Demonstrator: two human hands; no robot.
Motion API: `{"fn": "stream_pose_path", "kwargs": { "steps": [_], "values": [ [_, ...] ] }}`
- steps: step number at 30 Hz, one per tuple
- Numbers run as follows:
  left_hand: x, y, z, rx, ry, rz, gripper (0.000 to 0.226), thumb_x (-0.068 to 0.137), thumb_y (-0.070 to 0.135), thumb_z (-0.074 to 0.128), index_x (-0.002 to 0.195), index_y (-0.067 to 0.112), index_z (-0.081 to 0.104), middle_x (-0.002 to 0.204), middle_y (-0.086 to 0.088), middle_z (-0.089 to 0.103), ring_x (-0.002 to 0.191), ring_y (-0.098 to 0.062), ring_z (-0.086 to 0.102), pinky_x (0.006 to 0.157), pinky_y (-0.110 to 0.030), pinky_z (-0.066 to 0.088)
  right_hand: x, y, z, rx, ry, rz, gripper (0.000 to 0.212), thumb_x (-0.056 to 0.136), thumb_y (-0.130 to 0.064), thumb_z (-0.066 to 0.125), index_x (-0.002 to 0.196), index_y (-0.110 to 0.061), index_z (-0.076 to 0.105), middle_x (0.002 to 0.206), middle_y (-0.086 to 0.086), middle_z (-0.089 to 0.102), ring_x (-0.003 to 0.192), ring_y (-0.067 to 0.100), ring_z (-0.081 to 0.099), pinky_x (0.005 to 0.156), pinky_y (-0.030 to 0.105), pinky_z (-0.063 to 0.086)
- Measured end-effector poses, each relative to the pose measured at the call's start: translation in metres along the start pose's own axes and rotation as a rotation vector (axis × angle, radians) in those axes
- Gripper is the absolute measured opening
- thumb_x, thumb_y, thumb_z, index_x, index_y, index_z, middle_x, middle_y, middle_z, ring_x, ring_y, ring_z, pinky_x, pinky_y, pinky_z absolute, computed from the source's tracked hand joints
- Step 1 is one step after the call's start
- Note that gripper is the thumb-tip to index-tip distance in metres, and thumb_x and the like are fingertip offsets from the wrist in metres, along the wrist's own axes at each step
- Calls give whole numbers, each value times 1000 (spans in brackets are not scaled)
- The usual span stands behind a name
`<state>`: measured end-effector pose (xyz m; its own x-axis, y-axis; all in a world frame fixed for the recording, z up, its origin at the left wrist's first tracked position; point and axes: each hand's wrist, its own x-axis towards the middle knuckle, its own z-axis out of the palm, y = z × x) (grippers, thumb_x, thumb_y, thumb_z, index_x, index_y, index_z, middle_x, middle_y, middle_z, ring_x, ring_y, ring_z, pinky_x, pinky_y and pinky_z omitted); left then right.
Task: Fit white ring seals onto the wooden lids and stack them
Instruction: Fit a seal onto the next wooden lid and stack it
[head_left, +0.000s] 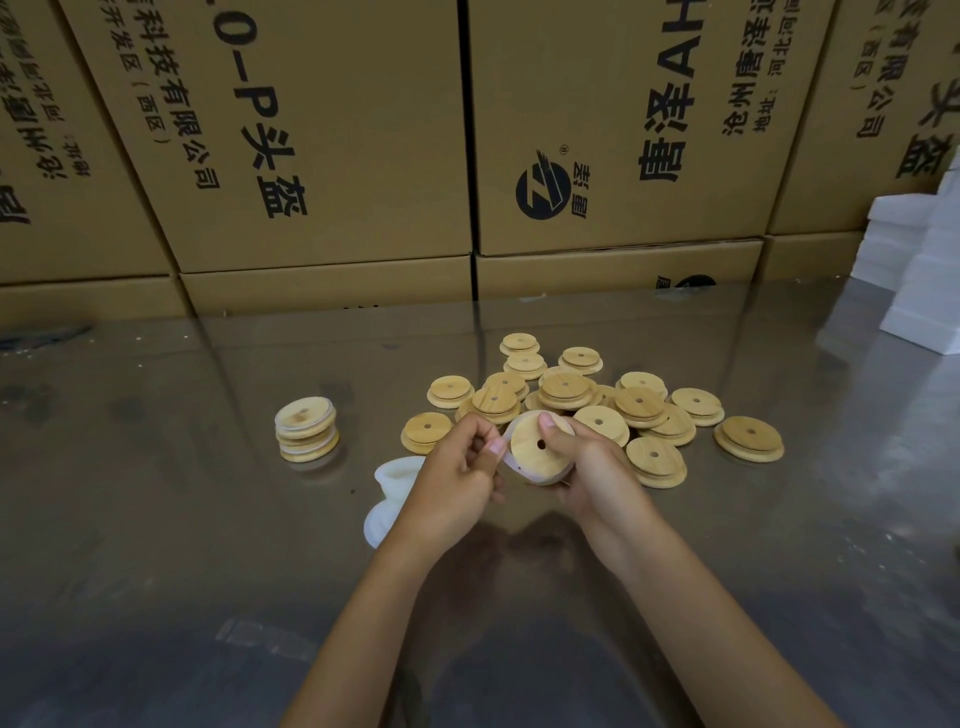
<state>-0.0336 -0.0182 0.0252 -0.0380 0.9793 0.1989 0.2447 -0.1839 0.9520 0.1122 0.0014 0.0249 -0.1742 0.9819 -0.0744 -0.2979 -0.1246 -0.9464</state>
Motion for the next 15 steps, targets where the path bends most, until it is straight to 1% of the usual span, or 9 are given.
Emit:
{"fn": "stream_pose_path", "kwargs": {
  "steps": [3,7,10,12,15],
  "values": [
    [-1,1,1,7,-22,14,13,99,11,49,86,8,52,77,-5,51,65,-11,54,69,-48,57,3,1,-2,56,3,23,25,100,-21,55,112,-6,70,111,14,73,103,24,65,92,38,48],
    [-2,0,3,13,-46,21,15,99,13,50,85,13,53,73,-2,51,63,-10,54,65,-43,56,4,0,-3,96,34,46,21,100,-21,54,107,-8,70,104,11,73,103,24,65,97,40,49],
    [-3,-1,5,15,-65,21,17,99,15,50,83,16,52,73,-2,50,63,-10,54,63,-41,55,4,-2,-4,117,45,66,23,101,-21,54,111,-6,68,107,12,70,106,24,63,105,43,45],
    [-4,-2,7,25,-73,19,19,99,15,50,80,19,51,75,-2,49,63,-11,54,62,-43,55,4,-3,-3,139,45,79,25,102,-20,52,115,-5,66,110,14,68,108,26,62,108,45,44],
    [-4,-3,9,57,-86,17,24,100,15,49,77,23,50,75,-2,49,64,-12,54,64,-50,55,3,-3,-3,187,57,95,25,102,-19,52,116,-3,65,110,15,67,107,26,62,106,45,45]
  ]
}}
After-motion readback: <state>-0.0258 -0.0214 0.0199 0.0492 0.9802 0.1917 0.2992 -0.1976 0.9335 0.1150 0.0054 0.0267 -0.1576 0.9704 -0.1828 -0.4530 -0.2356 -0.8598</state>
